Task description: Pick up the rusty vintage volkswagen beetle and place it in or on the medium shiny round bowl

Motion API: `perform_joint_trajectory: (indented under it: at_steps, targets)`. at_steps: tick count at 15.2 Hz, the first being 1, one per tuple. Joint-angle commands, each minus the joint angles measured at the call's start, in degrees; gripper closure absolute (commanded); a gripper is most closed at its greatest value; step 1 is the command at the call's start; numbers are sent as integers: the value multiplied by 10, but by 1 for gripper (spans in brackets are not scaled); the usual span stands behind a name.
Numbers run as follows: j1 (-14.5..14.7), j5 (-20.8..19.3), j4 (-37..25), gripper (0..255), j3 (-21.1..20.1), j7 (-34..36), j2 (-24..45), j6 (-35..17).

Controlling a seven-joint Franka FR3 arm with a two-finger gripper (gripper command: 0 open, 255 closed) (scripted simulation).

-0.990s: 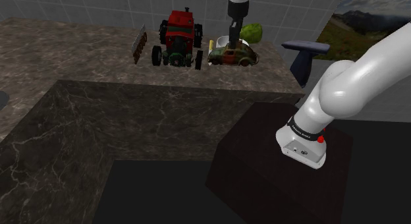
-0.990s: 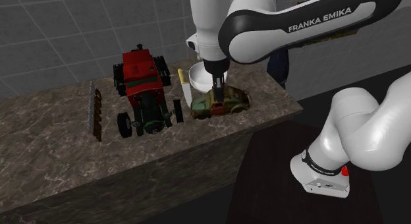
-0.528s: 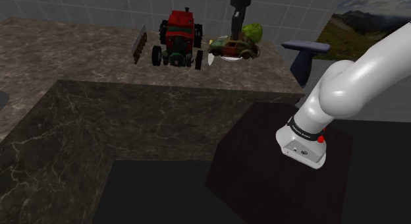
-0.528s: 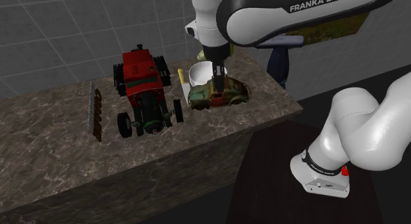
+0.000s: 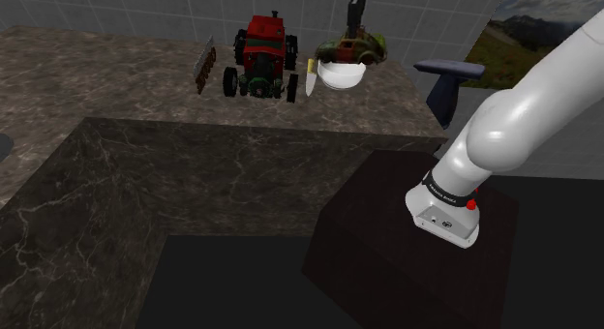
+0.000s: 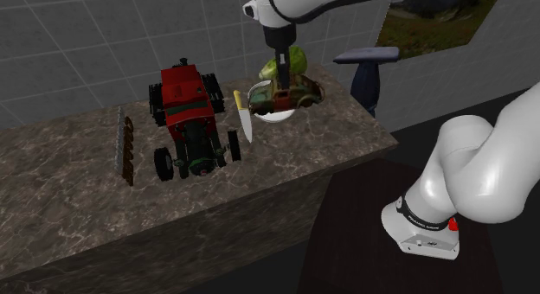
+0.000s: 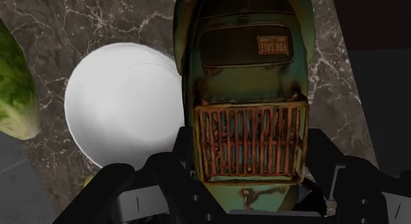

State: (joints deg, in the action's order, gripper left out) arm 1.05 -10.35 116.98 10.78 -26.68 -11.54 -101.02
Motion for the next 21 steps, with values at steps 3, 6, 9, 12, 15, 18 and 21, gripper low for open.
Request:
perform_joint_trajectory:
  at_steps: [3,6,9,12,15,18,21]
  targets:
    - [-18,4,-71,255,28,-52,57,6]
    - [-34,13,-132,255,49,-92,103,16]
    - [-52,27,-200,255,66,-133,155,29]
    - [-66,37,-239,255,75,-157,189,32]
    - [-65,37,-216,255,75,-154,189,9]
    - [-65,37,-194,255,75,-152,190,-14]
    - [-66,37,-173,255,75,-149,192,-36]
